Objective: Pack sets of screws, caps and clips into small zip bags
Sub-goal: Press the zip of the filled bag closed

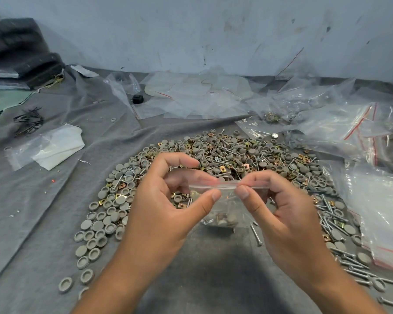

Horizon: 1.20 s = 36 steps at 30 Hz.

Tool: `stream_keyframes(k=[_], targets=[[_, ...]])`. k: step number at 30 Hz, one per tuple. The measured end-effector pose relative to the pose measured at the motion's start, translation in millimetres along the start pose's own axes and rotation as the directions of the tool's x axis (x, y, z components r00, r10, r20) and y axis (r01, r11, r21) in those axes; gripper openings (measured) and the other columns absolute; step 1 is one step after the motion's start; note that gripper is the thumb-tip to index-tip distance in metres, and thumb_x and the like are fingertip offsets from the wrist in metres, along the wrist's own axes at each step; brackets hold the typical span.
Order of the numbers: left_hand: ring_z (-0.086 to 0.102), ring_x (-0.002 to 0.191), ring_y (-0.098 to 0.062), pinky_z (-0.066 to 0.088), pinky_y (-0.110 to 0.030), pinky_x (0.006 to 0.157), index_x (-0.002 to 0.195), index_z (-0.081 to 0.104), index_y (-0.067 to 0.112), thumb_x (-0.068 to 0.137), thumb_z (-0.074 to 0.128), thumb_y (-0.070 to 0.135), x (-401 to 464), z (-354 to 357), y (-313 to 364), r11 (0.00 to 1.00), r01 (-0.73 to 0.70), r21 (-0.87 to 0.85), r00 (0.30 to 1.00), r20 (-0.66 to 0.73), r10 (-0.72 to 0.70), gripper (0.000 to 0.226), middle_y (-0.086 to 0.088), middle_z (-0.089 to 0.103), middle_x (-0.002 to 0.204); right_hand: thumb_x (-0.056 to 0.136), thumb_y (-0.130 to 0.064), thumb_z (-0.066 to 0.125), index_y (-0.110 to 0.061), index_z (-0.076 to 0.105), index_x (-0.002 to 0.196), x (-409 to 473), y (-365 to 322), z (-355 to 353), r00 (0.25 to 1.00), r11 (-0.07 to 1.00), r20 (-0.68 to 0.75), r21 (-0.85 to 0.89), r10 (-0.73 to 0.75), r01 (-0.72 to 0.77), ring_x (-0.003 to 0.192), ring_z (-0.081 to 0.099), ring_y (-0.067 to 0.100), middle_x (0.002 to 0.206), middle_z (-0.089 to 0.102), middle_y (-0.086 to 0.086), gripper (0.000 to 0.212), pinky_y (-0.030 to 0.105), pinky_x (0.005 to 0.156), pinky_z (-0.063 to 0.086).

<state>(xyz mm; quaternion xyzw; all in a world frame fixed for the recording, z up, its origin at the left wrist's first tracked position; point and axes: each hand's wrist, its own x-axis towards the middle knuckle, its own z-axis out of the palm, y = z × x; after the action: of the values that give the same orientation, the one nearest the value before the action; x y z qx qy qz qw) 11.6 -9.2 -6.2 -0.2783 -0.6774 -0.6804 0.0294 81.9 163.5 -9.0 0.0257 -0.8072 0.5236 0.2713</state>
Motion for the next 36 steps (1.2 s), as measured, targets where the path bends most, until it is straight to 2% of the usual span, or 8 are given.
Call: stream_keyframes(k=[5, 12, 17, 23, 25, 28, 33, 36], targets=[[0.072, 0.091, -0.025, 0.051, -0.047, 0.084, 0.108, 0.054, 0.030, 0.081, 0.081, 0.028, -1.2, 1.0, -1.5, 1.000, -0.017, 0.014, 1.000, -0.007, 0.017, 0.038, -0.002, 0.076, 0.092, 0.094, -0.039, 0.062, -0.031, 0.067, 0.098, -2.1, 1.0, 1.1, 1.000, 1.000, 0.029, 0.029, -0.012, 0.011, 0.079, 0.065, 0.010, 0.089, 0.068, -0.012, 0.011, 0.010, 0.065, 0.046], [0.071, 0.090, -0.025, 0.052, -0.052, 0.085, 0.104, 0.052, 0.030, 0.082, 0.079, 0.026, -2.1, 4.2, 0.5, 1.000, -0.009, 0.018, 1.000, 0.023, 0.009, 0.035, -0.001, 0.075, 0.093, 0.089, -0.035, 0.070, -0.038, 0.059, 0.103, -3.0, 0.3, 4.3, 0.997, 0.991, -0.006, 0.108, -0.075, 0.075, 0.090, 0.070, 0.018, 0.099, 0.072, -0.008, 0.018, 0.036, 0.072, 0.056], [0.073, 0.092, -0.027, 0.054, -0.037, 0.082, 0.111, 0.054, 0.032, 0.082, 0.082, 0.029, -3.3, 3.5, 2.0, 1.000, 0.014, 0.028, 0.998, 0.057, -0.015, 0.040, -0.002, 0.077, 0.096, 0.087, -0.031, 0.073, -0.039, 0.055, 0.109, -4.7, 1.3, 6.2, 0.997, 0.986, -0.027, 0.149, -0.076, 0.079, 0.089, 0.070, 0.022, 0.098, 0.071, -0.003, 0.029, 0.037, 0.074, 0.058], [0.073, 0.092, -0.027, 0.053, -0.052, 0.085, 0.108, 0.053, 0.031, 0.082, 0.082, 0.031, -3.2, 3.4, 2.1, 0.999, -0.001, 0.033, 0.999, 0.046, 0.000, 0.039, -0.001, 0.077, 0.094, 0.087, -0.032, 0.073, -0.041, 0.054, 0.108, -4.6, 0.6, 6.7, 0.996, 0.986, -0.023, 0.145, -0.081, 0.084, 0.087, 0.069, 0.023, 0.097, 0.070, -0.003, 0.030, 0.046, 0.071, 0.057], [0.075, 0.092, -0.025, 0.052, -0.054, 0.084, 0.107, 0.053, 0.032, 0.079, 0.083, 0.035, -1.5, 1.6, 1.6, 1.000, 0.009, 0.006, 1.000, 0.007, -0.009, 0.041, -0.001, 0.078, 0.094, 0.086, -0.033, 0.075, -0.038, 0.055, 0.110, -2.8, 1.6, 4.2, 0.997, 0.985, -0.039, 0.161, -0.064, 0.070, 0.089, 0.071, 0.023, 0.099, 0.072, -0.001, 0.032, 0.039, 0.074, 0.058], [0.075, 0.086, -0.024, 0.055, -0.047, 0.078, 0.101, 0.056, 0.035, 0.072, 0.086, 0.037, 3.2, -4.8, 0.5, 0.997, 0.051, -0.053, 0.997, -0.051, -0.054, 0.041, -0.004, 0.079, 0.093, 0.082, -0.033, 0.080, -0.036, 0.058, 0.112, 1.2, 3.2, -2.6, 0.997, 0.980, -0.067, 0.197, -0.023, 0.036, 0.090, 0.073, 0.018, 0.101, 0.074, 0.001, 0.037, 0.022, 0.074, 0.058], [0.077, 0.089, -0.023, 0.060, -0.026, 0.070, 0.089, 0.057, 0.037, 0.065, 0.091, 0.040, 6.1, -12.9, -0.5, 0.995, 0.057, -0.080, 0.996, -0.058, -0.062, 0.042, -0.004, 0.079, 0.084, 0.076, -0.040, 0.085, -0.035, 0.059, 0.109, 7.4, 7.3, -11.7, 0.997, 0.973, -0.075, 0.229, 0.033, -0.015, 0.088, 0.074, 0.020, 0.095, 0.076, 0.004, 0.042, 0.023, 0.071, 0.058], [0.077, 0.090, -0.023, 0.059, -0.022, 0.070, 0.082, 0.056, 0.035, 0.068, 0.090, 0.036, 5.8, -11.2, 0.0, 0.996, 0.023, -0.091, 0.999, -0.027, -0.026, 0.037, -0.006, 0.079, 0.085, 0.070, -0.045, 0.088, -0.036, 0.058, 0.099, 10.5, 8.1, -15.4, 0.996, 0.953, -0.062, 0.302, 0.059, -0.038, 0.087, 0.074, 0.021, 0.086, 0.074, 0.003, 0.043, 0.023, 0.071, 0.057]])
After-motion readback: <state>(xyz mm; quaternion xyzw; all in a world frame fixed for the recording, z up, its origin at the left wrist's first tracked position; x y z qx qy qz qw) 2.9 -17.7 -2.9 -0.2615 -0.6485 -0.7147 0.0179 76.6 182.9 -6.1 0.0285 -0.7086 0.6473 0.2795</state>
